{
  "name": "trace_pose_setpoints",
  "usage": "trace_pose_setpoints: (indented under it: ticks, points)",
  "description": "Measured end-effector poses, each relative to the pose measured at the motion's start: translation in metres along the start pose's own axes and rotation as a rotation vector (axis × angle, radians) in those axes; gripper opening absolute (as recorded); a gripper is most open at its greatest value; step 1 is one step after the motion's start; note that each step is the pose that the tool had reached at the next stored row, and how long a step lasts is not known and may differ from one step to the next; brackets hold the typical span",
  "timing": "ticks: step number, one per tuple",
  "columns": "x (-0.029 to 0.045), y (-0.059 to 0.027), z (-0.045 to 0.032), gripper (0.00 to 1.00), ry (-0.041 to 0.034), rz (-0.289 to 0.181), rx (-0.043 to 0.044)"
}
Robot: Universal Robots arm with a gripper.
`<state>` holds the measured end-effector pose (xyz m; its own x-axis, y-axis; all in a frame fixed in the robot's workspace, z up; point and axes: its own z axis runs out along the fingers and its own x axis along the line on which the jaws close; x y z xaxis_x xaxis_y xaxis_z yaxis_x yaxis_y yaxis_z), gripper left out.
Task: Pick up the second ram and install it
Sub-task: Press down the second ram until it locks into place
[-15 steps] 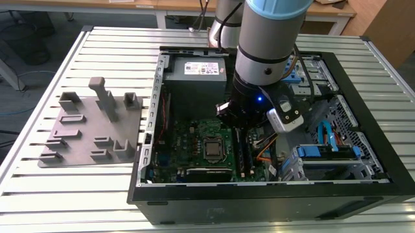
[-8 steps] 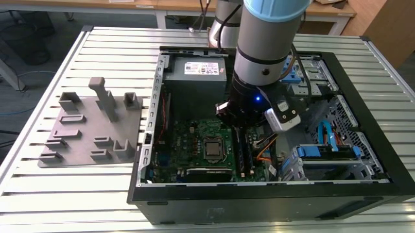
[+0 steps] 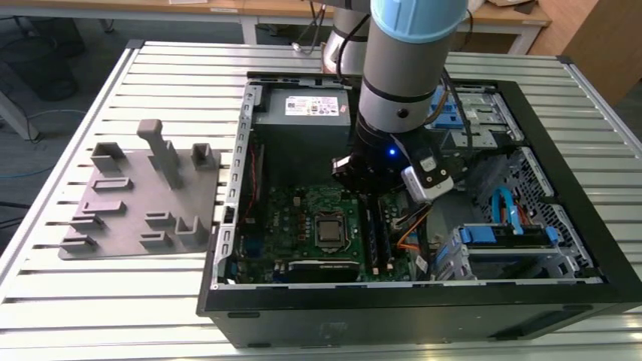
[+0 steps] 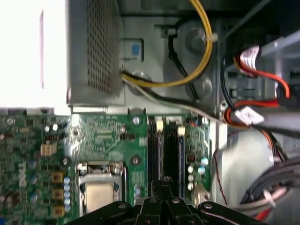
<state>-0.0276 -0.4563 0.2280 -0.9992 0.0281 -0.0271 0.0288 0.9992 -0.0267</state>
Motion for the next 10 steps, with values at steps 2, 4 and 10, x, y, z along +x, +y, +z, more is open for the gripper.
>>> trace_pose_setpoints:
  ticks: [2,4,10]
  points:
    - [0.0002,0.0046,0.0022,0.11,0.0003,0.0,-0.0092]
    - [0.0004,0.0087,0.004,0.11,0.0006,0.001,-0.0206]
    - [0.0006,0.0141,0.0069,0.11,0.0011,0.001,-0.0364]
